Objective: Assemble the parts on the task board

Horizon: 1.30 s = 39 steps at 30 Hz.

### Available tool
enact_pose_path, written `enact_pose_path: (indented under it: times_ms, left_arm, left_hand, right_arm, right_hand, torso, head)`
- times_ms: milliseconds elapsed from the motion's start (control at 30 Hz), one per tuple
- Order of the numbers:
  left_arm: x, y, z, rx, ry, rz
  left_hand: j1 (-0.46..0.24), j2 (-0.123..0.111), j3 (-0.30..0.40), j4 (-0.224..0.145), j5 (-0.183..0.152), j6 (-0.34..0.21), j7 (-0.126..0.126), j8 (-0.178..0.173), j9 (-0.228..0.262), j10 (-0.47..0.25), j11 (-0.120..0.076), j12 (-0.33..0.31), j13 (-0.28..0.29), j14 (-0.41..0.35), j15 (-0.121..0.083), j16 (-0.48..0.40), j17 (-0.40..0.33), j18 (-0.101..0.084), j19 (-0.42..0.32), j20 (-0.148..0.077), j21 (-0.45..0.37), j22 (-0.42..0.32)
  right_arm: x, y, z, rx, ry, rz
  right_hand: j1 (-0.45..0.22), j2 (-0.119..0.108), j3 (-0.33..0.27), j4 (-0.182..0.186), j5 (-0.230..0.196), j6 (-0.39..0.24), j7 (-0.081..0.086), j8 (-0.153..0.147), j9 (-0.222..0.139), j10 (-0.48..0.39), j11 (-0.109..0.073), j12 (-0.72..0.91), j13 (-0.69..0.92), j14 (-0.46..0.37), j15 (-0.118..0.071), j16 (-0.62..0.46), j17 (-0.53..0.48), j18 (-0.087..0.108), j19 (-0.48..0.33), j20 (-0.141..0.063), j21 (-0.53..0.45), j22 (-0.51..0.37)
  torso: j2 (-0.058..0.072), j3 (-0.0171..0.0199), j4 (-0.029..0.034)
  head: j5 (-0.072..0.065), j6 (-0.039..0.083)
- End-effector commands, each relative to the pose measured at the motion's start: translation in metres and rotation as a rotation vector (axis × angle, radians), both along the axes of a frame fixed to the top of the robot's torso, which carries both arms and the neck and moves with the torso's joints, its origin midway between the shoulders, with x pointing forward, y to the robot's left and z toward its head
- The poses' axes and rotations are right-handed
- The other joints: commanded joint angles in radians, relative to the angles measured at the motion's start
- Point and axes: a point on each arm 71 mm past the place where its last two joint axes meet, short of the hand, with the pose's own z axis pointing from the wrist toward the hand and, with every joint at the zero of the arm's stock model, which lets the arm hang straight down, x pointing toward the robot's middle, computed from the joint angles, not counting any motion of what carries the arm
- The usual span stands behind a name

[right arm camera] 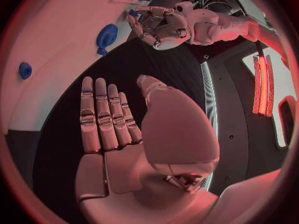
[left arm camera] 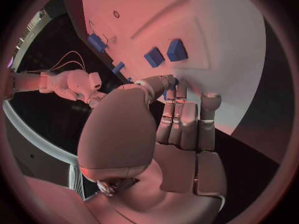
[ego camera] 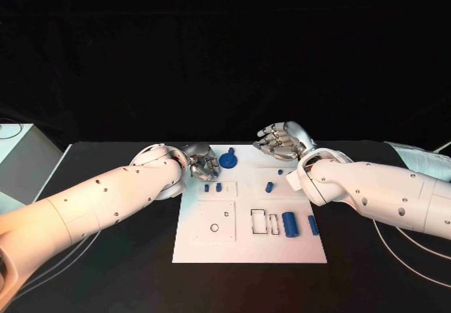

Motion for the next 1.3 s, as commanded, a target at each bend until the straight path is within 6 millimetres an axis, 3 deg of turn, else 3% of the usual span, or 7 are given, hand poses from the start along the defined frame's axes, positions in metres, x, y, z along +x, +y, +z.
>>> enact_pose_path:
  times_ms: [33,300,567,1300]
  left_arm:
    - [-0.0043,-0.0035,-0.0092,0.034,0.043,-0.025]
    - [-0.0037,-0.0019,-0.0096,0.042,0.039,-0.019]
    - [-0.0045,-0.0018,-0.0083,0.035,0.026,-0.029]
    - [-0.0043,0.0044,-0.0054,0.005,-0.003,-0.011]
  left_hand:
    - [0.0,0.006,-0.003,-0.003,-0.007,0.009,-0.002,0.003,0.003,0.008,-0.001,-0.003,0.001,0.006,0.0,0.005,0.002,-0.007,0.004,0.005,-0.003,0.001]
    - [0.003,0.006,-0.003,-0.008,-0.007,0.007,-0.002,-0.001,0.003,0.007,-0.001,-0.008,0.001,-0.002,-0.001,0.002,-0.012,-0.005,-0.002,0.004,-0.008,-0.007]
    - [-0.009,-0.004,-0.011,-0.011,-0.009,-0.009,0.006,-0.027,-0.003,-0.005,0.01,-0.042,-0.009,-0.017,0.007,-0.002,-0.029,-0.003,-0.015,0.009,-0.021,-0.024]
    - [-0.019,-0.024,-0.019,-0.014,-0.006,-0.119,0.006,-0.131,-0.042,-0.013,0.015,-0.075,-0.006,-0.038,0.014,-0.004,-0.06,-0.001,-0.013,0.016,-0.033,-0.034]
  right_arm:
    - [-0.0004,0.0017,0.0004,-0.003,-0.006,0.02]
    - [-0.0003,0.0013,0.0003,-0.003,-0.006,0.019]
    - [-0.0002,0.0002,0.0002,-0.004,-0.006,0.016]
    - [-0.0004,-0.0027,-0.0019,-0.017,0.014,0.022]
  right_hand:
    - [0.008,-0.005,0.005,0.0,0.005,-0.007,0.038,0.003,-0.001,0.0,0.004,-0.005,-0.001,0.002,0.002,-0.005,-0.001,0.006,-0.006,0.002,0.002,-0.001]
    - [0.008,-0.005,0.005,0.0,0.005,-0.007,0.038,0.003,-0.001,0.0,0.004,-0.005,-0.001,0.002,0.002,-0.005,-0.001,0.006,-0.006,0.002,0.002,-0.001]
    - [0.008,-0.005,0.005,0.0,0.005,-0.007,0.038,0.003,-0.001,0.0,0.004,-0.005,-0.001,0.002,0.002,-0.005,-0.001,0.006,-0.006,0.002,0.002,-0.001]
    - [0.009,-0.007,0.009,-0.001,0.005,-0.008,0.038,0.004,-0.005,0.002,0.004,-0.005,-0.014,0.009,0.001,-0.009,-0.01,0.007,-0.003,0.002,0.004,-0.01]
  torso:
    - [0.0,0.0001,0.0003]
    - [0.0,-0.0009,0.0001]
    - [-0.001,-0.002,0.0002]
    - [0.0,-0.0014,-0.0005]
  head:
    - [0.0,-0.001]
    - [0.0,-0.001]
    - [-0.001,0.0]
    - [-0.002,0.001]
